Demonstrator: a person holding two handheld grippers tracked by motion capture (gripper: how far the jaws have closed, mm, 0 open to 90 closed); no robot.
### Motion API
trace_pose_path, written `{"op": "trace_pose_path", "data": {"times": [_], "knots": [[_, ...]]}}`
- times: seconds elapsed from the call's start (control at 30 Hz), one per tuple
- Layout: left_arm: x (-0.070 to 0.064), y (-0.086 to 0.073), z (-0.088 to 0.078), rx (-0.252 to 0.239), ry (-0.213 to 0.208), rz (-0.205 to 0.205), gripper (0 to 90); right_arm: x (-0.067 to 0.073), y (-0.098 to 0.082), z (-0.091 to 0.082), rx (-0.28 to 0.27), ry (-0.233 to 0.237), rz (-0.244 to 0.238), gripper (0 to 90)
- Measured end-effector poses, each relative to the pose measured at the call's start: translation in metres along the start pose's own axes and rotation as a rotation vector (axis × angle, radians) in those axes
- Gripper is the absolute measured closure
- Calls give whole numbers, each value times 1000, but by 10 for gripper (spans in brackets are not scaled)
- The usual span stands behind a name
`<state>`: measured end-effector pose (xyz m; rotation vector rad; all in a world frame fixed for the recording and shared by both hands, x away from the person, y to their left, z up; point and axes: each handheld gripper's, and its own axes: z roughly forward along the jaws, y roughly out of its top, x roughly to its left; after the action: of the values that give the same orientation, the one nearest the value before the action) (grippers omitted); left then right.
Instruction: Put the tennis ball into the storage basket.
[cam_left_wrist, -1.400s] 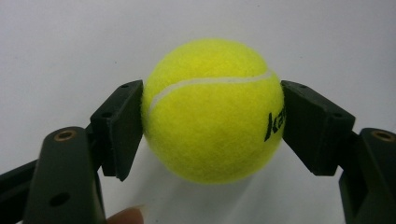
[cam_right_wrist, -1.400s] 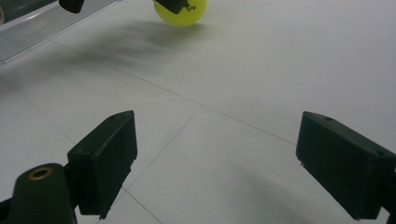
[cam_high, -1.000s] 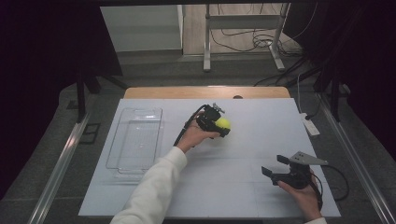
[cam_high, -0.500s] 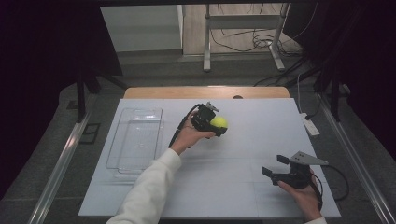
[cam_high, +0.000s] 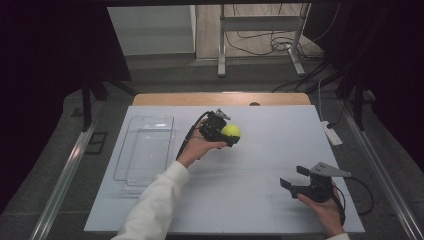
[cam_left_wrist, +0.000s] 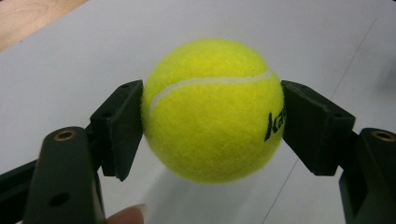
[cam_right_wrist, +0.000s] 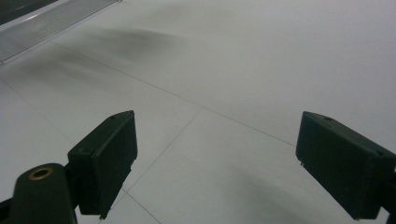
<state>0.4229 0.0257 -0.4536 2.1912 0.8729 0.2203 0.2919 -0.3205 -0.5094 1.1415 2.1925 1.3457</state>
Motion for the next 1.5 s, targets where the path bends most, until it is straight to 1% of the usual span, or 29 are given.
{"op": "trace_pose_path", "data": {"times": [0.2, 0.27, 0.43, 0.73, 0.9, 1.13, 1.27, 1.3, 1.37, 1.4, 1.5], "knots": [[0, -2, -6, -7, 6, 5, 266, 0, 0, 0, 0, -2, 0, 127], [-1, -3, -12, -15, 8, 7, 265, 0, 0, 0, 1, -2, -1, 127], [-1, -5, -18, -25, 18, 11, 265, 0, 0, 0, 0, -1, -1, 127], [1, -7, -22, -28, 27, 16, 265, 0, 0, 0, 1, -2, 0, 127], [0, -8, -25, -36, 26, 11, 265, 0, 0, 0, 0, -3, 0, 127], [-2, -9, -31, -52, 27, 15, 265, 0, 0, 0, 0, -3, 0, 127], [-3, -10, -35, -65, 30, 11, 265, 0, 0, 0, -1, -3, 1, 127], [-3, -10, -36, -68, 32, 16, 265, 0, 0, 0, -1, -3, 0, 127], [-4, -10, -37, -74, 31, 9, 264, 0, 0, 0, -1, -3, 1, 127], [-4, -10, -38, -76, 33, 15, 264, 0, 0, 0, -2, -3, 1, 127], [-5, -11, -41, -83, 29, 14, 265, 0, 0, 0, -1, -4, 1, 127]]}}
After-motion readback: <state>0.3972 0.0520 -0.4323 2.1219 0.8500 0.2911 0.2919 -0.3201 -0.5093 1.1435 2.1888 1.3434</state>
